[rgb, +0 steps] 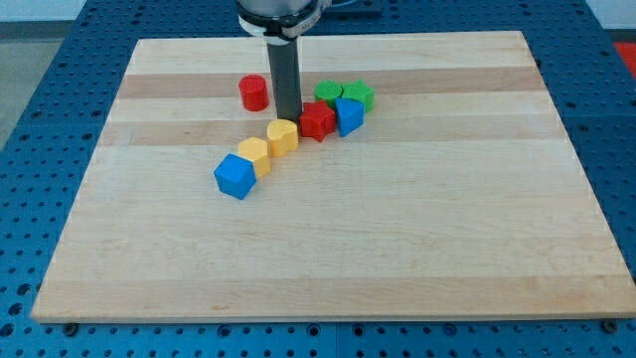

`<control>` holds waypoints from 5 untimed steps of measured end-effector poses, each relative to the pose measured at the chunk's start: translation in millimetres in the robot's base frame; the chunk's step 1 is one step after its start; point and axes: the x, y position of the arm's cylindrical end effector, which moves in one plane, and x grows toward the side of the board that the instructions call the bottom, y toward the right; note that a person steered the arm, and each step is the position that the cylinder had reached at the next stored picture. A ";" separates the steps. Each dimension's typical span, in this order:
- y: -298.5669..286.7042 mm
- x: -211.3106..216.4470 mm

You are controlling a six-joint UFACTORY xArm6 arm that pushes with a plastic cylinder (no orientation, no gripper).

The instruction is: Slightly push the yellow heart to the right side of the yellow hexagon

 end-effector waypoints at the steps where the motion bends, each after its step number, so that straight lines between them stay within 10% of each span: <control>1: -10.1 0.8; 5: -21.8 38.3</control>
